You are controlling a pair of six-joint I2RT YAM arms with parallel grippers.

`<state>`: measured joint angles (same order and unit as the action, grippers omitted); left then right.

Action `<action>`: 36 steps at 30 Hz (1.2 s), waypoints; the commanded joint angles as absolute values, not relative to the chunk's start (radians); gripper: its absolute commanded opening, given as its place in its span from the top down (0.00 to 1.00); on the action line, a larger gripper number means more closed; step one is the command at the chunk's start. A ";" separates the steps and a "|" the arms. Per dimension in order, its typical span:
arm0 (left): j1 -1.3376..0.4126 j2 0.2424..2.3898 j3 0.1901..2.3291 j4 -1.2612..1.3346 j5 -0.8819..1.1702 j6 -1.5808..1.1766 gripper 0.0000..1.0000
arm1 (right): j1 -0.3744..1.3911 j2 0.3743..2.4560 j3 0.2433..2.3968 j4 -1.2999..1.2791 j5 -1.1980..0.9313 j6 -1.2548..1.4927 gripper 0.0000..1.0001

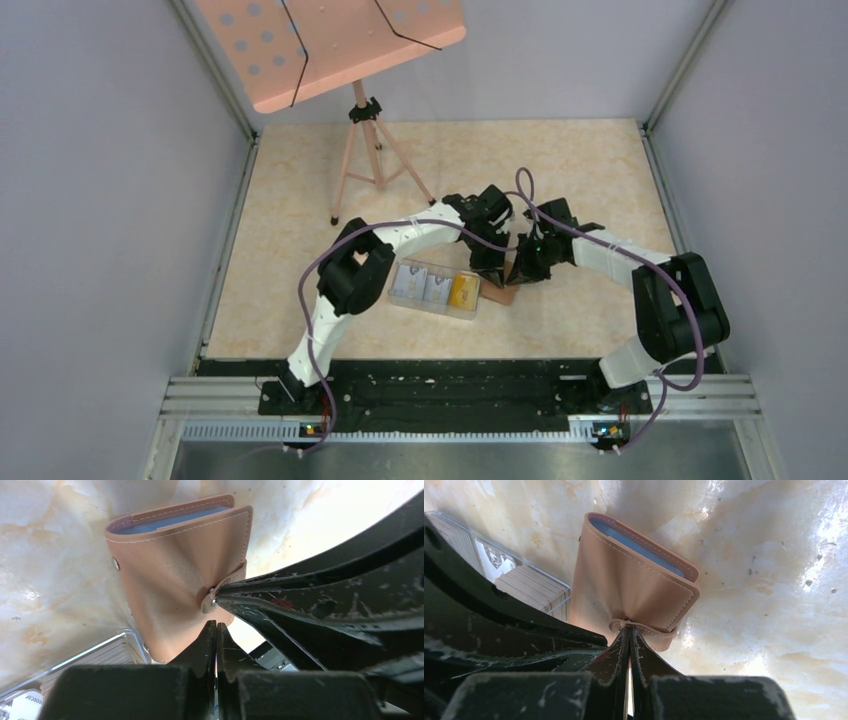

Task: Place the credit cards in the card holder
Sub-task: Close the card holder at the center of the board.

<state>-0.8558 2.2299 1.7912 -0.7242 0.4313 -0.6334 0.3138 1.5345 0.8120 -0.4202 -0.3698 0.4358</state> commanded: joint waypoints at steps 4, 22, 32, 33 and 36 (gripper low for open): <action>-0.861 2.263 1.772 -0.765 0.369 -0.620 1.00 | 0.320 1.576 0.774 -0.386 -0.335 0.397 1.00; -0.817 2.175 1.713 -0.608 0.391 -0.628 1.00 | 0.364 1.582 0.787 -0.386 -0.271 0.369 1.00; -0.745 1.987 1.555 -0.327 0.495 -0.748 0.86 | 0.357 1.520 0.901 -0.401 -0.357 0.411 1.00; -0.743 1.980 1.553 -0.324 0.493 -0.746 0.84 | 0.357 1.520 0.907 -0.403 -0.360 0.412 1.00; -0.738 1.953 1.544 -0.308 0.486 -0.738 0.79 | 0.353 1.515 0.912 -0.404 -0.365 0.413 1.00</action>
<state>-0.7296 2.0346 1.5593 -0.3973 0.4660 -0.7322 0.3504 1.5497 0.8639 -0.4114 -0.3614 0.4152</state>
